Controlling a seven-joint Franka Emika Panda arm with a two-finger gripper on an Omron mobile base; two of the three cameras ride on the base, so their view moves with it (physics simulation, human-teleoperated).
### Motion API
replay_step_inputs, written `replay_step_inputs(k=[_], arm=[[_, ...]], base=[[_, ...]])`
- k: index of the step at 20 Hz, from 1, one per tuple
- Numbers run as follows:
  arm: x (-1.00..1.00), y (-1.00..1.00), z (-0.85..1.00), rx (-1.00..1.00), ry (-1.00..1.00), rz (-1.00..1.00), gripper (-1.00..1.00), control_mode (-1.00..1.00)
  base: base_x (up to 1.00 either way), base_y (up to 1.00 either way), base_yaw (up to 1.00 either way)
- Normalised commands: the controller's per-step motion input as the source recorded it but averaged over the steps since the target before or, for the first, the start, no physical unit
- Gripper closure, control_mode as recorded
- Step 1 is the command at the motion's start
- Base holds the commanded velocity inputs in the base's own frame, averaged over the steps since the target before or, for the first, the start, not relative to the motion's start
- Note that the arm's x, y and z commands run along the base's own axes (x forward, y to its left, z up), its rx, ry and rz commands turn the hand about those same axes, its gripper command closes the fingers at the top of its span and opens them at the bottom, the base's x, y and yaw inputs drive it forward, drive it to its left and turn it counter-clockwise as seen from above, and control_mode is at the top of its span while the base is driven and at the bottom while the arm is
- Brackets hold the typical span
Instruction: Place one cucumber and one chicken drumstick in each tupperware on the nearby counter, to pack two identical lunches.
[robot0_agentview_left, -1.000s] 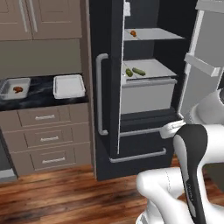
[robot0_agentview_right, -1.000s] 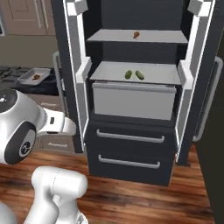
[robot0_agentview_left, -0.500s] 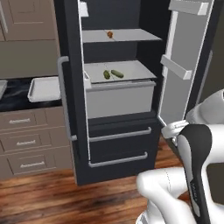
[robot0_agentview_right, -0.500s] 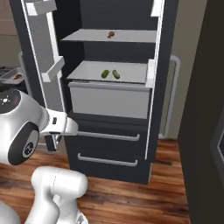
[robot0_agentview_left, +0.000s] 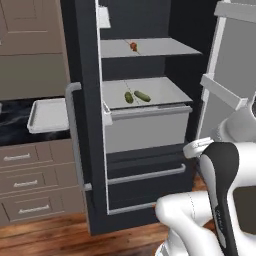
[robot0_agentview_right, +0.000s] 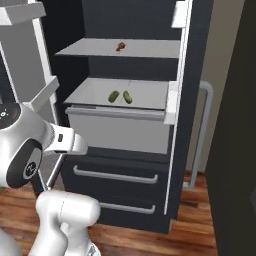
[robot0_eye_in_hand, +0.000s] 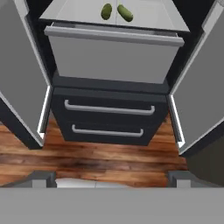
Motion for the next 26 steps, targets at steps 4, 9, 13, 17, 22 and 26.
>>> replay_step_inputs(k=[4, 9, 13, 17, 22, 26], arm=[[0.0, 0.0, 0.0, 0.0, 0.0, 0.0, -1.0, 1.0], [0.0, 0.0, 0.0, 0.0, 0.0, 0.0, -1.0, 1.0], [0.0, 0.0, 0.0, 0.0, 0.0, 0.0, -1.0, 1.0], [0.0, 0.0, 0.0, 0.0, 0.0, 0.0, -1.0, 1.0], [0.49, 0.0, -0.29, 0.0, 0.0, 0.0, -1.0, -1.0], [0.64, 0.0, -0.4, 0.0, 0.0, 0.0, -1.0, -1.0]], base=[[0.79, 0.0, 0.0], [0.72, 0.0, 0.0], [0.63, 0.0, 0.0], [0.54, 0.0, 0.0], [0.11, 0.0, 0.0], [0.0, 0.0, 0.0]])
